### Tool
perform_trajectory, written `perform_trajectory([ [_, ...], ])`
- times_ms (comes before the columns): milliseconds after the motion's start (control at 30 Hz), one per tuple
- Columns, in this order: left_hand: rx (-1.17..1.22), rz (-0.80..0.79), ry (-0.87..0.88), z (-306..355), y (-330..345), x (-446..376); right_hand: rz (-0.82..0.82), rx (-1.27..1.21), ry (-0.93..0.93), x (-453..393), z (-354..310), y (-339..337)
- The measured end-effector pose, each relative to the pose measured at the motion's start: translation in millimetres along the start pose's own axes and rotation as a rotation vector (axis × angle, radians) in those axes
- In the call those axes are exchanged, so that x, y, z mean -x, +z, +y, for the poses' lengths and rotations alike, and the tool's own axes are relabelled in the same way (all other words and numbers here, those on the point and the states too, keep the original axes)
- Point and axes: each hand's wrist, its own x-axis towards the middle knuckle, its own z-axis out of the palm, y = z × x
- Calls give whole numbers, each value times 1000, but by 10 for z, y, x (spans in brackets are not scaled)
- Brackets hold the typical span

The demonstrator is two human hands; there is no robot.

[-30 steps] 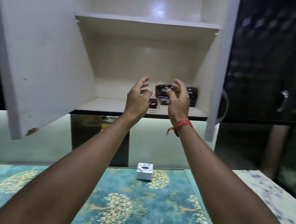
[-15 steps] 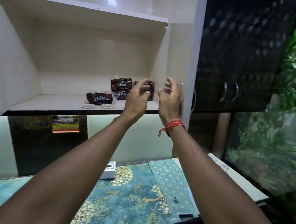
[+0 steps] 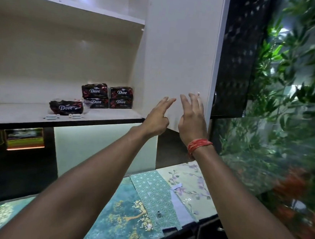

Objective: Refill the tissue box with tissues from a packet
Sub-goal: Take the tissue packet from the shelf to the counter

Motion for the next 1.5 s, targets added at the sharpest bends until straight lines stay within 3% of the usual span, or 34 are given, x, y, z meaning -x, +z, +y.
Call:
perform_trajectory([
  [233, -90, -127, 22, -103, 301, -323, -87, 134, 14, -32, 360, -21],
  [433, -48, -122, 42, -139, 363, -423, -49, 127, 24, -60, 410, 74],
  [567, 48, -53, 79, -228, 344, -454, -17, -71, 95, -117, 186, 189],
  [667, 354, 5, 60, -348, 233, -454, 2, -403, 185, -231, -154, 313],
  [767, 624, 68, -65, -465, -45, -427, -8, -631, 271, -383, -529, 490],
  [867, 677, 184, -191, -752, -424, -426, -81, -808, 346, -530, -842, 792],
  [1033, 433, 485, -294, -1486, -1266, -254, -247, -976, 391, -681, -1395, 1637],
  [1200, 108, 769, -484, -2221, -2136, 84, -571, -956, 424, -858, -2034, 2546],
  [1367, 40, 708, -821, -2840, -2656, 170, -755, -770, 405, -953, -2362, 3241],
  [1500, 248, 636, -903, -3064, -2710, 59, -812, -770, 459, -1035, -2446, 3555],
])
